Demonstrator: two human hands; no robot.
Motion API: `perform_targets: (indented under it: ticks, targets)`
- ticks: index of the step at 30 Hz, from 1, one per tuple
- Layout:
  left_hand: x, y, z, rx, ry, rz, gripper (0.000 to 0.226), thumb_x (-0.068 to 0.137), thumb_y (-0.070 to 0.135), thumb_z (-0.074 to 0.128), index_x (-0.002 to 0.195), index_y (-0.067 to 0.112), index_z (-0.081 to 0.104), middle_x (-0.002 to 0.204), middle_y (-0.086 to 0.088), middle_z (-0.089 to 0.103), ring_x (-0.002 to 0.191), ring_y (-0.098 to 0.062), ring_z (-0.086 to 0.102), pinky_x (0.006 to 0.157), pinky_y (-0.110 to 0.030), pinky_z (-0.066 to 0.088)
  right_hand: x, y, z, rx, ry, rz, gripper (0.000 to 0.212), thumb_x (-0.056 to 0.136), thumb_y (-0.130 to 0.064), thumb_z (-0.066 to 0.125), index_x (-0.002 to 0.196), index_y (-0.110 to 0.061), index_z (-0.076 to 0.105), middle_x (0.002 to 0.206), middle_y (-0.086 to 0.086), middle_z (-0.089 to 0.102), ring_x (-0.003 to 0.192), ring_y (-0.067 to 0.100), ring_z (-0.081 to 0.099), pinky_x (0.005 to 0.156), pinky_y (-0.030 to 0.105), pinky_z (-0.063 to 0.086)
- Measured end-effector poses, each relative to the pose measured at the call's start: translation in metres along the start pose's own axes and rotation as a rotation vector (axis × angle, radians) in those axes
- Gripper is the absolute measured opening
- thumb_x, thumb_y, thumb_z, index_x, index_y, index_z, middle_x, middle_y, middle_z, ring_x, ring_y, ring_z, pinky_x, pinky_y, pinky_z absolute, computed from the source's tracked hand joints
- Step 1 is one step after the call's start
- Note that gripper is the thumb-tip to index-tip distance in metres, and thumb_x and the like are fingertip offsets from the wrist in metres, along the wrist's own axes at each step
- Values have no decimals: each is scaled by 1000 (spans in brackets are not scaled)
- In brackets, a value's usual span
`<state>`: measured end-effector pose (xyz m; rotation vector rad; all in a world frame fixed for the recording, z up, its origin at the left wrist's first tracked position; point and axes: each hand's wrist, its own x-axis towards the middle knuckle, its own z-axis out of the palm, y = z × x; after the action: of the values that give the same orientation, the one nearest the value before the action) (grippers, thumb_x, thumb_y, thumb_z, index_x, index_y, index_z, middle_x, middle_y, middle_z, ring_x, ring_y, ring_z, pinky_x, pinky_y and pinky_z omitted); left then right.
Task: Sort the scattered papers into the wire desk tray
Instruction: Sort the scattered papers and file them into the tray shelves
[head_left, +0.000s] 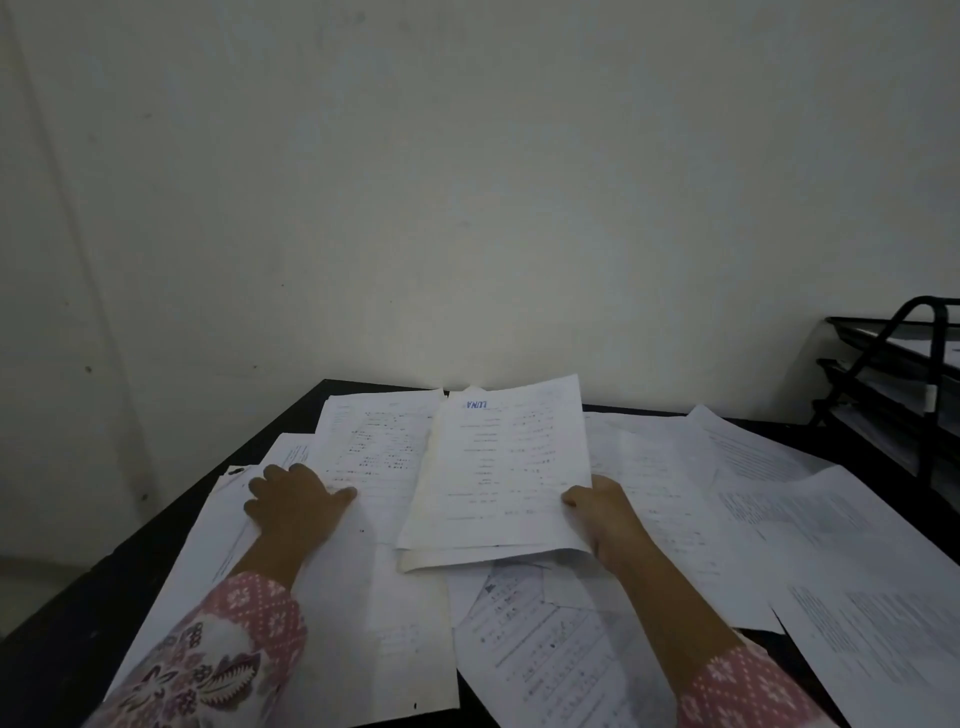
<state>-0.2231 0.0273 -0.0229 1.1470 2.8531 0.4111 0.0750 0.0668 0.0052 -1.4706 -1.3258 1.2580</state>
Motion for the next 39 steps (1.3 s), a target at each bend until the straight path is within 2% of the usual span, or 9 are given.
perform_targets:
  ticks: [8, 12, 16, 22, 28, 31, 33, 36, 39]
  targets:
    - [6, -7, -15, -282, -91, 73, 33, 85, 24, 66, 105, 2, 54, 110, -17, 60, 101, -30, 57, 77, -32, 43, 0, 2, 7, -22, -18, -7, 34, 94, 2, 42, 128, 3, 50, 124, 17, 55, 87, 20, 47, 59, 23, 40]
    - [-6, -4, -16, -436, -285, 117, 42, 86, 21, 65, 119, 0, 48, 110, -16, 57, 85, -23, 56, 63, -24, 44, 0, 1, 3, -30, -9, 2, 33, 94, -1, 46, 127, 3, 52, 126, 17, 56, 91, 22, 49, 76, 29, 41]
    - [-23, -7, -18, -527, -599, 121, 35, 77, 35, 75, 77, 3, 60, 71, -12, 62, 61, -20, 55, 61, -27, 48, -6, 4, 6, -97, -80, -20, 32, 93, -1, 49, 124, 3, 54, 126, 16, 57, 95, 21, 51, 77, 28, 42]
    - [-44, -12, -17, -628, -449, 136, 27, 82, -6, 54, 58, 6, 50, 49, -10, 54, 45, -22, 51, 57, -27, 46, -15, 9, 14, -276, -143, -91, 37, 92, -6, 53, 128, -1, 50, 131, 12, 54, 109, 23, 52, 84, 27, 40]
    - [-62, -2, -26, -639, -546, 22, 28, 94, 4, 44, 66, 4, 47, 57, -12, 51, 47, -22, 46, 38, -20, 43, -19, 10, 16, -478, -134, -176, 36, 93, -10, 50, 129, -2, 47, 131, 13, 52, 117, 25, 50, 86, 23, 38]
    - [-70, 7, -27, -754, -494, 73, 35, 95, 33, 52, 104, -1, 52, 87, -16, 60, 69, -24, 59, 48, -28, 50, -24, 12, 20, -557, -130, -190, 36, 94, -10, 49, 128, -2, 47, 130, 13, 51, 117, 26, 50, 89, 25, 39]
    - [-74, 5, -23, -684, -450, 176, 48, 90, 22, 62, 128, 2, 41, 116, -15, 56, 90, -24, 57, 60, -24, 48, -25, 13, 22, -612, -120, -192, 37, 94, -14, 48, 130, -3, 45, 131, 14, 50, 118, 26, 48, 90, 27, 39]
    - [-80, 3, -21, -766, -434, 268, 56, 90, 10, 59, 139, 11, 30, 136, -11, 46, 103, -20, 48, 74, -23, 45, -25, 13, 17, -677, -53, -168, 45, 93, -28, 50, 133, -7, 41, 133, 14, 44, 122, 29, 42, 98, 35, 39]
    - [-86, -3, -22, -969, -471, 276, 53, 93, 9, 55, 139, 16, 30, 134, -7, 48, 106, -21, 50, 85, -31, 47, -27, 14, 8, -368, -48, -109, 46, 85, -30, 65, 120, -6, 47, 117, 7, 53, 104, 23, 53, 73, 27, 47]
